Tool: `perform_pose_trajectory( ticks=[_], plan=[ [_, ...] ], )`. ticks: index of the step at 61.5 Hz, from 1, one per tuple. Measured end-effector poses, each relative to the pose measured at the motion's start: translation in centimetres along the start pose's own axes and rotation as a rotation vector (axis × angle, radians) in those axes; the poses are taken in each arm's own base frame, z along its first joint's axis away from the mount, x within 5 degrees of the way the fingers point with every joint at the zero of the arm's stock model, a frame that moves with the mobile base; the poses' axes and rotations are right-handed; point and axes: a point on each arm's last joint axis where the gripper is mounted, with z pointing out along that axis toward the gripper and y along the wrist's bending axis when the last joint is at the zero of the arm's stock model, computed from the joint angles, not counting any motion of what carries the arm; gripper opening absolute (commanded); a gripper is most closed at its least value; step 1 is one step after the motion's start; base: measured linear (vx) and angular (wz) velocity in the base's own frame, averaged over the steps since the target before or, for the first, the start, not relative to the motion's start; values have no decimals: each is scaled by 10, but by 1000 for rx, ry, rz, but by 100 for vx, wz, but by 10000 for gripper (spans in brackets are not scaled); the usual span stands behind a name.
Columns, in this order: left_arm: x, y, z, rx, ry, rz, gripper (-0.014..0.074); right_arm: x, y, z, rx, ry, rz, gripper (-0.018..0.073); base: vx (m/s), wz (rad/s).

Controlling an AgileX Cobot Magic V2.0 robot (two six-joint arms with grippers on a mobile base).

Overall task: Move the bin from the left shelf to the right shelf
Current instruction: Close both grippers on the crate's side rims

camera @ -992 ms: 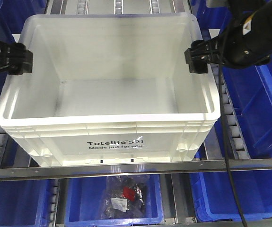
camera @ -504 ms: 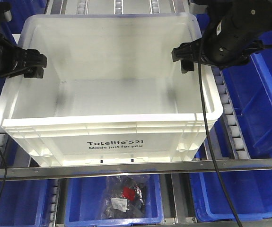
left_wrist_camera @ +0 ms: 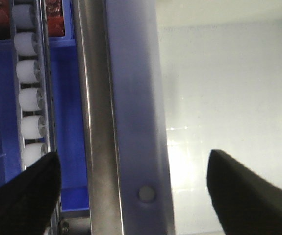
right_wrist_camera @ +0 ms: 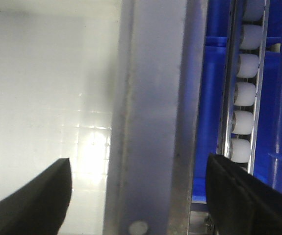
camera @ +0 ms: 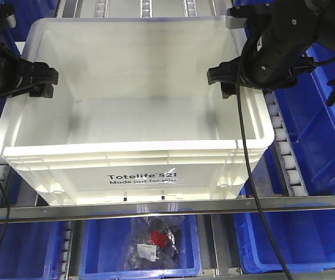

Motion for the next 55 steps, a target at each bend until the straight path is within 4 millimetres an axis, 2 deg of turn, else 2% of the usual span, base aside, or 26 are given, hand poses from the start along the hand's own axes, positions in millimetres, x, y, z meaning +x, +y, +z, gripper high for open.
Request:
perform_pose_trajectory(
  ticks=[31,42,55],
  plan=[
    [1,0,0,0,9,-1,212,2,0,0,2,26,4,204,0,0],
    [1,-3,0,14,8,-7,158,2,1,0,-13,25,12,125,0,0],
    [1,-4,0,18,9,-16,148,2,1,0,-15,26,15,84,0,0]
  ],
)
